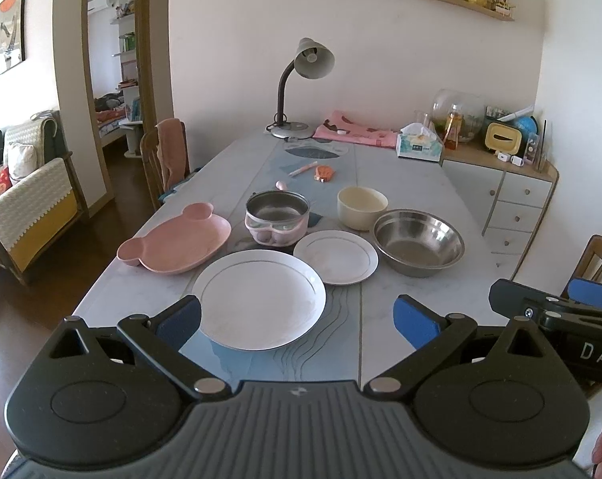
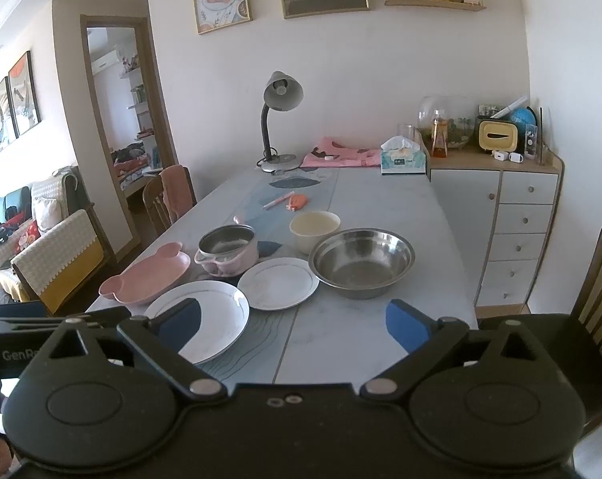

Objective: Organize plates and bowls

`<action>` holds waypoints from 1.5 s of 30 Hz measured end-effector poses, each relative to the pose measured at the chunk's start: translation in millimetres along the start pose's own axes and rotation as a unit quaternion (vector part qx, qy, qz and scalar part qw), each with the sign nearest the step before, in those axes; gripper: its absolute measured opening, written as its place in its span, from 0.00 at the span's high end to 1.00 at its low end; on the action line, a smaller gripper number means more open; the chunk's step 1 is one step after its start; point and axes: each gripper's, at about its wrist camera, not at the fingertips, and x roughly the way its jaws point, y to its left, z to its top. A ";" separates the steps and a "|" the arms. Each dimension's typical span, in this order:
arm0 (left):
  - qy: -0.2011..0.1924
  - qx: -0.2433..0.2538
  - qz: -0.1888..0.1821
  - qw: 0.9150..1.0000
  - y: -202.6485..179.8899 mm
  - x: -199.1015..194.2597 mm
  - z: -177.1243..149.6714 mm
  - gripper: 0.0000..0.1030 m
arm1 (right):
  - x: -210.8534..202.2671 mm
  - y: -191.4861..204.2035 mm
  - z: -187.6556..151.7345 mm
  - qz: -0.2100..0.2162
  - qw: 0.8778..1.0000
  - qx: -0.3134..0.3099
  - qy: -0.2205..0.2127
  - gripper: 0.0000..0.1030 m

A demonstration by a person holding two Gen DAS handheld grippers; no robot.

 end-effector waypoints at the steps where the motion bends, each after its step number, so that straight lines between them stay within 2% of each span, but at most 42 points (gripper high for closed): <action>1: -0.001 0.000 0.000 1.000 -0.5 -0.2 1.0 0.00 | 0.0 -1.1 0.8 0.001 1.000 0.001 0.000 0.03; 7: -0.006 -0.001 -0.002 1.000 -7.4 -1.3 6.7 0.00 | -1.9 -5.4 2.7 0.003 1.000 0.002 -0.005 0.02; 31: -0.029 -0.021 0.013 0.999 -16.2 -15.8 -5.1 0.00 | -17.7 -13.2 3.0 0.016 0.999 -0.026 -0.040 0.00; 45: -0.029 -0.031 0.017 0.999 -16.0 -13.7 -6.3 0.00 | -9.3 -15.9 1.5 0.031 0.999 -0.023 -0.034 0.00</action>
